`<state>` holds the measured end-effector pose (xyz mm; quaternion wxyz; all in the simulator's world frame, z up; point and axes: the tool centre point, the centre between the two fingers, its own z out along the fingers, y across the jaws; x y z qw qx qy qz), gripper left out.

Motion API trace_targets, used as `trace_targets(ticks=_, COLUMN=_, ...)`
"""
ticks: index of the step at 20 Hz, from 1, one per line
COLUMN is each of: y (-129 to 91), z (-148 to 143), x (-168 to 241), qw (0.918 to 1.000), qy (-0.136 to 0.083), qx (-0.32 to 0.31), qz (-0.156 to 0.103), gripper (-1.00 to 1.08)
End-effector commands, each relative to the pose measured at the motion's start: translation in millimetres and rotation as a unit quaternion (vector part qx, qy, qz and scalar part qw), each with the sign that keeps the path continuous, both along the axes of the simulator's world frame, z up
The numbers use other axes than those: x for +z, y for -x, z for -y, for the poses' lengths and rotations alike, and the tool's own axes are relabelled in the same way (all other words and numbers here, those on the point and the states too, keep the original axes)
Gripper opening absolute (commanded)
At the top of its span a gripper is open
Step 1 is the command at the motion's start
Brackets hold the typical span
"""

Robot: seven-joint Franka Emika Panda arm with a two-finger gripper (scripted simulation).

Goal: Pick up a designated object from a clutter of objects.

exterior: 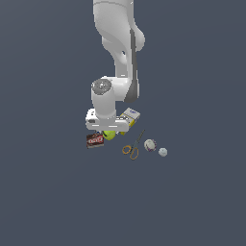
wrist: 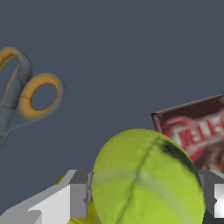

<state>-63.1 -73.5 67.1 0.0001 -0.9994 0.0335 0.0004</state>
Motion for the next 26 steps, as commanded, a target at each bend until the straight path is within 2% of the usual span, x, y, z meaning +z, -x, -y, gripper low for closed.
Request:
trace_targets(ticks=1, y=-4, z=6, x=14, qw=1.0000, qy=0.000, qx=0.000, qz=0.001, gripper=-1.00)
trace_targets(ticks=26, y=-67, z=98, x=229, qw=1.0000, qy=0.000, qx=0.000, qz=0.001, gripper=-1.00)
